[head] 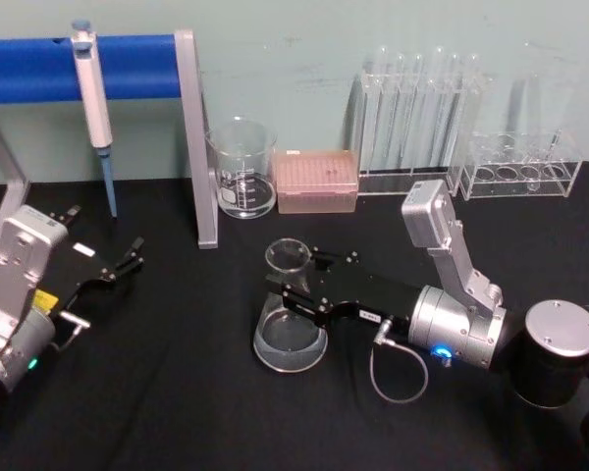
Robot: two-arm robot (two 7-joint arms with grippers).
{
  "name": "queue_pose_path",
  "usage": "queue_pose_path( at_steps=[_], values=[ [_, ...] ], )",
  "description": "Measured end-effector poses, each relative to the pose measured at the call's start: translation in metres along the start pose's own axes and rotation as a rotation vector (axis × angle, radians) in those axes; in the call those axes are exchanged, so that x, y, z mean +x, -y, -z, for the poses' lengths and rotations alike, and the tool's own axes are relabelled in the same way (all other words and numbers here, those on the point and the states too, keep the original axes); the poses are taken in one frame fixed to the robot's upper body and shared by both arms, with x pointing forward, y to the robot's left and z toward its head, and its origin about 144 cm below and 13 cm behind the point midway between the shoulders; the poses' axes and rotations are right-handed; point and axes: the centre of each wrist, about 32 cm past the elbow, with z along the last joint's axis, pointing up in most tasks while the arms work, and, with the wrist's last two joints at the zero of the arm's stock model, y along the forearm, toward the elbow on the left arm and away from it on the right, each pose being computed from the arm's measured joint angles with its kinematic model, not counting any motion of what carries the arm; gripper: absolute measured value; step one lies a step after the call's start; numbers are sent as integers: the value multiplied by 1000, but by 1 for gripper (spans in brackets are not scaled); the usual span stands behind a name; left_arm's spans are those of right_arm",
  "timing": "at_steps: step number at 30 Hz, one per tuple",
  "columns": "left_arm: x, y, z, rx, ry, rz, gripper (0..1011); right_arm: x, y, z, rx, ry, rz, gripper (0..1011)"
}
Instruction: Grasp the erlenmeyer flask with one hand, shake it three times, then place it back.
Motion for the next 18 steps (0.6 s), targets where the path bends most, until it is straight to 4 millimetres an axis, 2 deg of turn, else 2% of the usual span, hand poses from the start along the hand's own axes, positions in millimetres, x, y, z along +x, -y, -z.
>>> queue_pose_path(
  at_steps=[18],
  values=[
    [0, 0, 0, 0, 0, 0, 1001, 0, -1, 5, -9, -17, -1, 450]
  ],
)
